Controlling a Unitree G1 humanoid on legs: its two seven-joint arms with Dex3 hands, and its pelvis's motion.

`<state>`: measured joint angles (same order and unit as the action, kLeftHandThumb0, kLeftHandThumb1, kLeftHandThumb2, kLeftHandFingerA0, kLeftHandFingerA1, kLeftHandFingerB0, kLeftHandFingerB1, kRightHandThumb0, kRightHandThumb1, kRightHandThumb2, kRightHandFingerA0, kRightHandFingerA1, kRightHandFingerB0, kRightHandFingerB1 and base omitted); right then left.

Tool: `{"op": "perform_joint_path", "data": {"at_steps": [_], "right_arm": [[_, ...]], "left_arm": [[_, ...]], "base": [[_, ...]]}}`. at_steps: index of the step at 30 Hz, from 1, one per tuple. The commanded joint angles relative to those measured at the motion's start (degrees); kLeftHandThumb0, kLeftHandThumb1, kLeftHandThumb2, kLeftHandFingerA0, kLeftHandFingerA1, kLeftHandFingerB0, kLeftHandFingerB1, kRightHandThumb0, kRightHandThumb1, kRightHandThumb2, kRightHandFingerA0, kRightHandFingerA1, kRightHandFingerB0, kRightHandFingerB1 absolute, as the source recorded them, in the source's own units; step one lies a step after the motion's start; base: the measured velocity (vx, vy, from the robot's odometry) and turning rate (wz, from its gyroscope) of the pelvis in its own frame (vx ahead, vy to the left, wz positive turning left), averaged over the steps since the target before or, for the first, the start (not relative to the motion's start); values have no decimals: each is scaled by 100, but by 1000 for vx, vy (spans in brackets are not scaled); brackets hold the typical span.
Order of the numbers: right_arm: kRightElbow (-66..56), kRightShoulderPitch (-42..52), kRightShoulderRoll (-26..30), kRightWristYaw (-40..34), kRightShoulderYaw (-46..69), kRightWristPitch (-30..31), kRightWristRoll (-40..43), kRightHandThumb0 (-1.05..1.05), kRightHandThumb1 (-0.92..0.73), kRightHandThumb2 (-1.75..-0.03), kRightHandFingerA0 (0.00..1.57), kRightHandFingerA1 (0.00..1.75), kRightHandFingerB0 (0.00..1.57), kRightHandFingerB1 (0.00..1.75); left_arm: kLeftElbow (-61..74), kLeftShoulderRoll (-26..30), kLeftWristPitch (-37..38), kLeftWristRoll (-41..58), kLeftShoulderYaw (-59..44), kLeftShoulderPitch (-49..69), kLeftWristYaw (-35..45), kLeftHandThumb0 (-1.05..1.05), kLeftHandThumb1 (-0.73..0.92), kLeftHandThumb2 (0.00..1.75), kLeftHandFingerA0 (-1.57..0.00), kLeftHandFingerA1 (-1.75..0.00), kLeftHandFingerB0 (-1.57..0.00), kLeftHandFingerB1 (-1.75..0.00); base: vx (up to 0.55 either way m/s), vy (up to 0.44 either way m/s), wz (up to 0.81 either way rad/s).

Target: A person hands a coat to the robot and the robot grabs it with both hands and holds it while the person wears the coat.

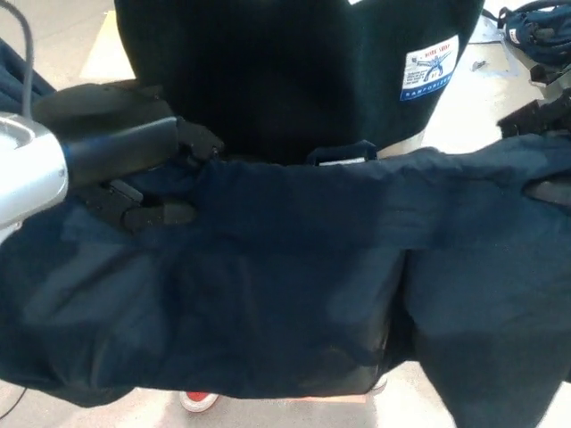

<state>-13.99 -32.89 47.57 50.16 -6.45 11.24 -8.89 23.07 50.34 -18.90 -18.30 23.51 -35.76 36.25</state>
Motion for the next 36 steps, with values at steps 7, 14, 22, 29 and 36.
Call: {"op": "perform_joint_path", "data": {"at_steps": [7, 14, 22, 29, 36], "right_arm": [[233, 987, -1254, -3080, 1274, -1268, -791, -34, -85, -66, 93, 63, 79, 54], [483, 316, -1643, -4080, 1318, -1143, -1282, -37, -85, -64, 107, 98, 95, 70], [1150, -1102, -1806, -4819, 1441, -1145, -1357, -34, -88, -67, 93, 175, 73, 175], [1420, -2042, -1555, -4923, 1527, -1067, -1460, -43, -86, -77, 100, 162, 91, 154], [1945, -3000, -1450, -4955, 1718, -1410, -1028, -36, -85, -72, 97, 174, 79, 159]], "left_arm": [[-896, -675, 1725, -1611, -533, 1234, -3520, -31, 79, 64, -98, -167, -74, -154], [-1597, -784, 2159, -2222, -776, 1039, -5297, -37, 81, 64, -98, -162, -71, -144], [-1780, -1114, 1808, -2332, -1164, -233, -5827, -38, 84, 70, -85, -173, -77, -159], [-2284, -1136, 1729, -2514, -1215, -1258, -6246, -36, 87, 72, -88, -171, -74, -155], [-3106, -1139, 2047, -2470, -1193, -2251, -6759, -42, 88, 66, -88, -173, -76, -159]], "base": [[0, 0, 0], [0, 0, 0], [0, 0, 0], [0, 0, 0], [0, 0, 0]]}}
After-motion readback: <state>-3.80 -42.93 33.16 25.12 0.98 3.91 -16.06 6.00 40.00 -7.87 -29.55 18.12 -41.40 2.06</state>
